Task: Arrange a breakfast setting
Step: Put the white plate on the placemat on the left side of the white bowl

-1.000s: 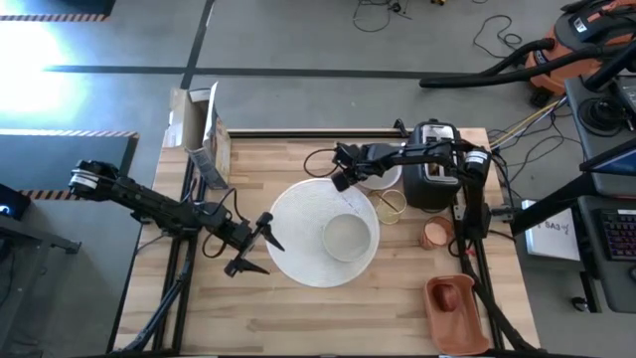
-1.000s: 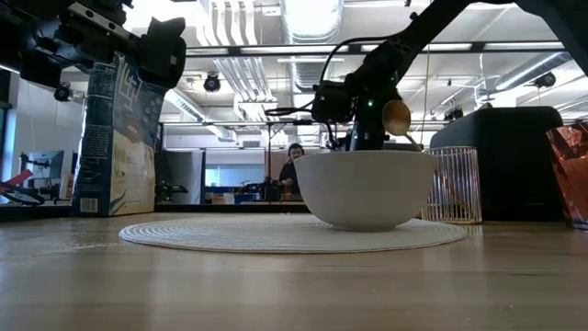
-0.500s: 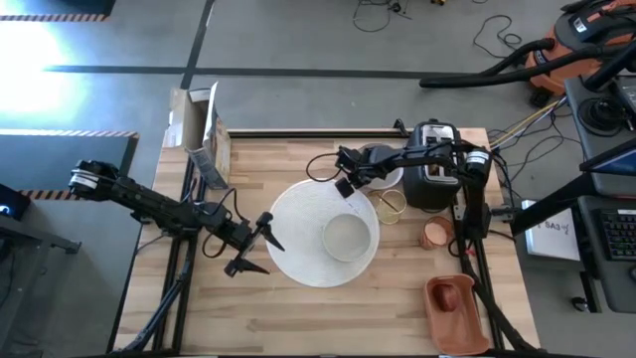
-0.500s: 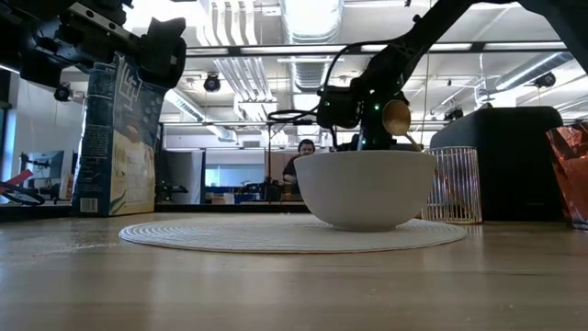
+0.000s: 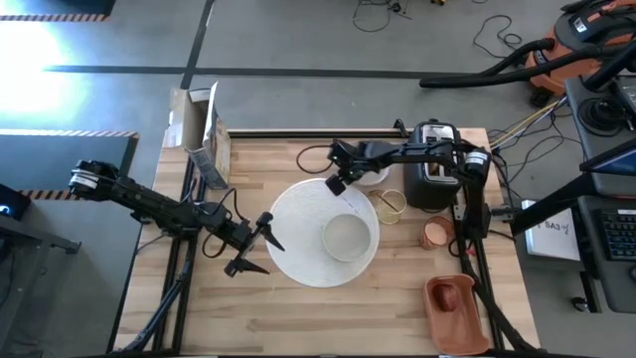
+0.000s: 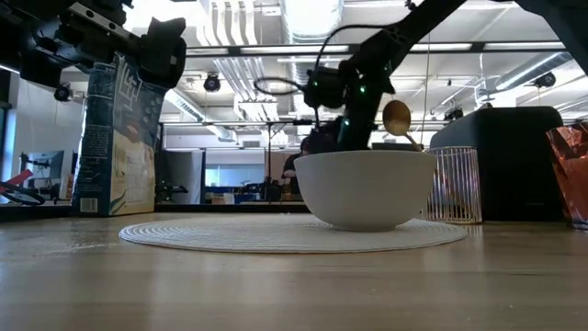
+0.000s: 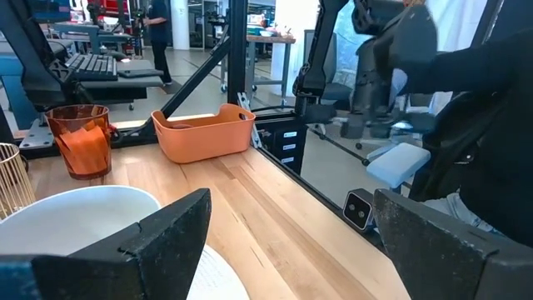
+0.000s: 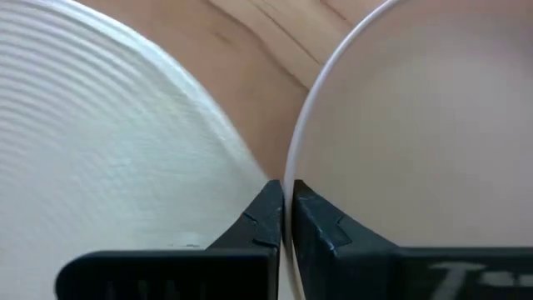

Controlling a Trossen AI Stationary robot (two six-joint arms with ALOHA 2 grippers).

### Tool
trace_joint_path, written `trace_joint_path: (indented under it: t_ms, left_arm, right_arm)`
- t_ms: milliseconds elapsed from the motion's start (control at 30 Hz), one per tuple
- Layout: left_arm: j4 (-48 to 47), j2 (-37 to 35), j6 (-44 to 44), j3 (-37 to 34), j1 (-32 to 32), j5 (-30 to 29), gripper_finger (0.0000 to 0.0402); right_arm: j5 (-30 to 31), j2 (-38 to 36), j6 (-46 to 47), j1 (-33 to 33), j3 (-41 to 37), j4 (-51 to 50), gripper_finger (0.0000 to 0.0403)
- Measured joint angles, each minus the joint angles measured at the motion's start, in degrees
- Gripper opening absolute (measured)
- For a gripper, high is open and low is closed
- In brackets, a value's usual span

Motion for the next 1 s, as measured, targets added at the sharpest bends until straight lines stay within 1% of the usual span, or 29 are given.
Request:
trace_joint_path:
  t_ms: [133, 200, 267, 433, 700, 867, 1000]
  left_arm:
    - [0.0, 0.0, 0.0, 0.0, 0.0, 0.0, 0.0317]
    - [0.2, 0.0, 0.0, 0.0, 0.0, 0.0, 0.0317]
    - [0.3, 0.0, 0.0, 0.0, 0.0, 0.0, 0.0317]
    - [0.4, 0.0, 0.0, 0.0, 0.0, 0.0, 0.0317]
    - [1.7, 0.0, 0.0, 0.0, -0.2, 0.0, 0.0317]
    - [1.9, 0.0, 0.0, 0.0, -1.0, 0.0, 0.0317]
    - [1.9, 0.0, 0.0, 0.6, -1.7, 0.0, 0.0317]
  right_arm:
    - [-1.3, 0.0, -2.7, 2.0, 3.7, -0.1, 0.0009]
    - [-3.0, 0.0, -4.5, 3.5, 5.8, 0.0, 0.0009]
    - [-4.0, 0.0, -5.6, 5.5, 7.7, 0.0, 0.0009]
    - [-4.2, 0.0, -8.9, 11.6, 10.9, 0.6, 0.0009]
    - [-3.9, 0.0, -14.5, 21.3, 11.3, 11.6, 0.0009]
    - [-3.4, 0.0, -14.6, 24.3, 10.6, 16.1, 0.0009]
    - [-3.4, 0.1, -14.3, 25.5, 9.7, 17.6, 0.0009]
